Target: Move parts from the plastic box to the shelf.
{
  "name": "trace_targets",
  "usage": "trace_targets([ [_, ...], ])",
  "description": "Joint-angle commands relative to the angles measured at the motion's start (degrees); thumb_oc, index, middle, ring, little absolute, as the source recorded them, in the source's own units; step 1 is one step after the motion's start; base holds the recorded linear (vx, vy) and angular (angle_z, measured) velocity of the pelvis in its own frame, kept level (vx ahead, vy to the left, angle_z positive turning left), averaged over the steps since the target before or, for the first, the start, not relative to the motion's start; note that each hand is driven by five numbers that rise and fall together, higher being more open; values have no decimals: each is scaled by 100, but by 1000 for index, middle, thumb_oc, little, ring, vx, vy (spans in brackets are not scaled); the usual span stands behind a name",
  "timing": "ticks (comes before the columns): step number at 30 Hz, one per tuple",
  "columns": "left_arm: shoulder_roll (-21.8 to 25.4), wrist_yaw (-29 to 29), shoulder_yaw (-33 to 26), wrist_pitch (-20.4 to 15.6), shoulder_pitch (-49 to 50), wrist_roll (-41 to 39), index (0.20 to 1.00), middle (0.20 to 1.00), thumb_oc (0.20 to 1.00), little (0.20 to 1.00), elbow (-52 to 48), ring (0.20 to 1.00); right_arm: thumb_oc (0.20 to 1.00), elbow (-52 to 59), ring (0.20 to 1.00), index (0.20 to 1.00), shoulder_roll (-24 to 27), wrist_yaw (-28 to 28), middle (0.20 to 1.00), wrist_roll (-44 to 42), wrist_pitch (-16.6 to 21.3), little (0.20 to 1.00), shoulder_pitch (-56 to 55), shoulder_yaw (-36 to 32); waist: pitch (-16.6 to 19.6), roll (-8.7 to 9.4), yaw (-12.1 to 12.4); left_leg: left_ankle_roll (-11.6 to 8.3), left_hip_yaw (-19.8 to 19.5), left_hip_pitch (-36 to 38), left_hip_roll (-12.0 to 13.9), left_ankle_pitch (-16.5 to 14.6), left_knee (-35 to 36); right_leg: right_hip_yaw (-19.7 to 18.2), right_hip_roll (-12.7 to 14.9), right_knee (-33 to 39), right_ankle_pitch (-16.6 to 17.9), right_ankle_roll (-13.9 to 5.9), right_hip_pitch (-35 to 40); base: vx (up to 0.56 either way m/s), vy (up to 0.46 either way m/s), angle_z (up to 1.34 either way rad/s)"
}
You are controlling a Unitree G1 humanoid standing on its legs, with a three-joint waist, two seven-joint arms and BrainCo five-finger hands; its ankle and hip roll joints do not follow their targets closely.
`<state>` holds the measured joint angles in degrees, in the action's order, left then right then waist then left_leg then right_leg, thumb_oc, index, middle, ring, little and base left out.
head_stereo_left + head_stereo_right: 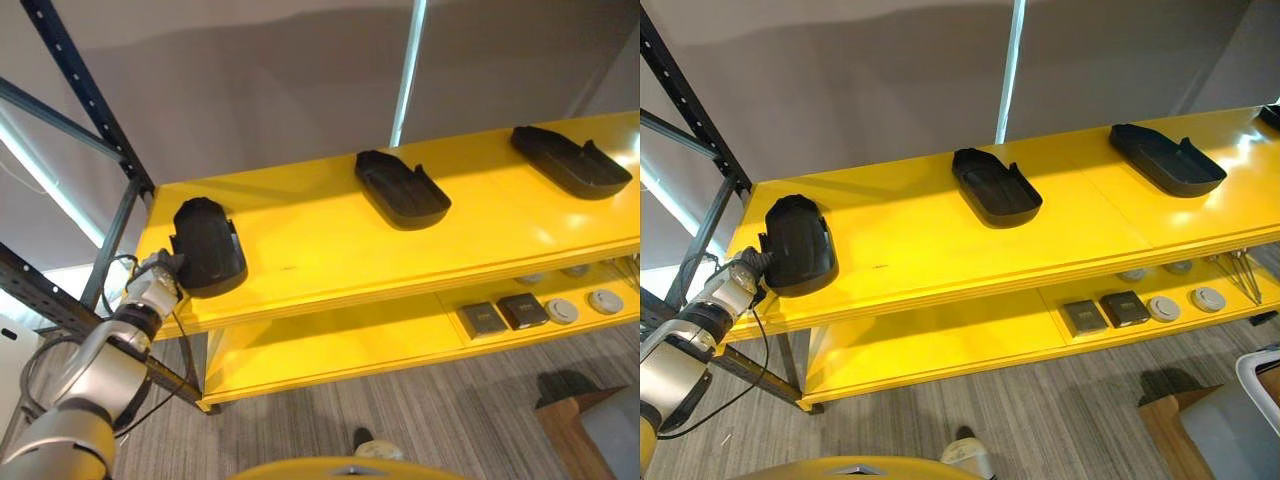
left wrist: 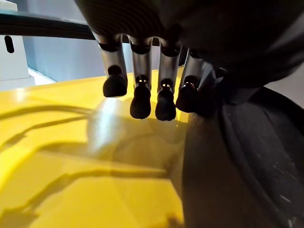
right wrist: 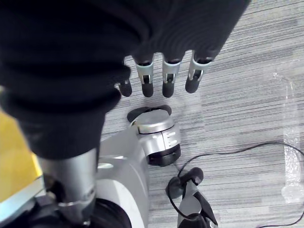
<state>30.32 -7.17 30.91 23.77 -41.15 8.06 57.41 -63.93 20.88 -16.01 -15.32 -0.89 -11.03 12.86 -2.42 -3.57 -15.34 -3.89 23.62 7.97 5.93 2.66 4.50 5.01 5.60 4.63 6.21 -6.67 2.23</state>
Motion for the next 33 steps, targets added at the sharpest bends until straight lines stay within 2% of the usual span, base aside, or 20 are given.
trace_targets([
  [1, 242, -393, -510, 3, -396, 57, 1000, 1000, 1000, 1000, 377, 1000, 1000, -149, 1000, 1000, -36, -45, 1000, 140, 107, 1000, 37, 183, 22, 224, -41, 84, 123, -191, 83, -515, -901, 16, -22, -60, -212, -246, -35, 0, 0, 0],
  [7, 154, -634, -581, -123, -365, -143, 1000, 1000, 1000, 1000, 376, 1000, 1000, -184, 1000, 1000, -92, -2, 1000, 132, 96, 1000, 72, 237, 29, 248, -1, 90, 98, -178, 76, -522, -902, 36, -13, -66, -228, -239, 2, 0, 0, 0],
  [14, 99, -848, -633, -572, -437, -588, 1000, 1000, 1000, 1000, 32, 1000, 1000, -270, 1000, 1000, -125, 13, 1000, 144, 157, 1000, 97, 238, 22, 265, 58, 100, 39, -159, 49, -525, -887, 62, -6, -70, -235, -234, 38, 0, 4, 0],
  [17, 103, -1000, -804, -1012, -378, -1058, 1000, 1000, 1000, 1000, -711, 1000, 1000, -313, 1000, 1000, -146, 10, 1000, 204, 230, 1000, 91, 184, -4, 285, 184, 98, -55, -151, 31, -513, -866, 121, 8, -66, -226, -237, 81, -8, 37, 3],
  [18, 107, -1026, -821, -1052, -357, -1087, 1000, 1000, 1000, 1000, -816, 1000, 1000, -313, 1000, 1000, -150, 15, 1000, 202, 231, 1000, 90, 175, -7, 287, 201, 99, -67, -153, 27, -512, -865, 129, 10, -66, -226, -236, 84, -29, 51, 8],
  [19, 158, -1109, -905, -1267, -233, -1277, 1000, 1000, 1000, 1000, -1315, 1000, 1000, -325, 1000, 1000, -160, 15, 1000, 198, 260, 1000, 94, 130, -19, 298, 291, 100, -130, -161, 15, -511, -857, 177, 21, -64, -228, -230, 104, -21, 34, 11],
  [22, 276, -1245, -998, -1388, 13, -1555, 1000, 1000, 1000, 1000, -2044, 1000, 1000, -304, 1000, 1000, -193, 36, 1000, 157, 277, 1000, 75, 82, -36, 316, 418, 100, -232, -184, -4, -513, -854, 239, 39, -61, -235, -227, 129, -27, 39, 13],
  [24, 410, -1409, -1244, -1601, 424, -1723, 1000, 1000, 1000, 1000, -2937, 1000, 1000, -281, 1000, 1000, -245, 73, 1000, 131, 305, 1000, 53, 9, -53, 350, 608, 110, -373, -237, -36, -504, -843, 315, 67, -57, -231, -221, 140, -45, 62, 14],
  [28, 451, -1458, -1905, -1685, 1365, -1681, 1000, 1000, 1000, 1000, -4370, 1000, 1000, -238, 1000, 1000, -332, 113, 1000, 121, 376, 1000, 3, -130, -116, 399, 915, 119, -618, -297, -81, -502, -838, 456, 110, -60, -231, -216, 194, -44, 57, 22],
  [33, 508, -1138, -2625, -2313, 2341, -1755, 1000, 1000, 1000, 1000, -5319, 1000, 1000, -195, 1000, 1000, -372, 147, 1000, 167, 421, 1000, -26, -282, -170, 424, 1203, 118, -828, -322, -127, -492, -790, 607, 156, -48, -221, -212, 257, -46, 74, 24],
])
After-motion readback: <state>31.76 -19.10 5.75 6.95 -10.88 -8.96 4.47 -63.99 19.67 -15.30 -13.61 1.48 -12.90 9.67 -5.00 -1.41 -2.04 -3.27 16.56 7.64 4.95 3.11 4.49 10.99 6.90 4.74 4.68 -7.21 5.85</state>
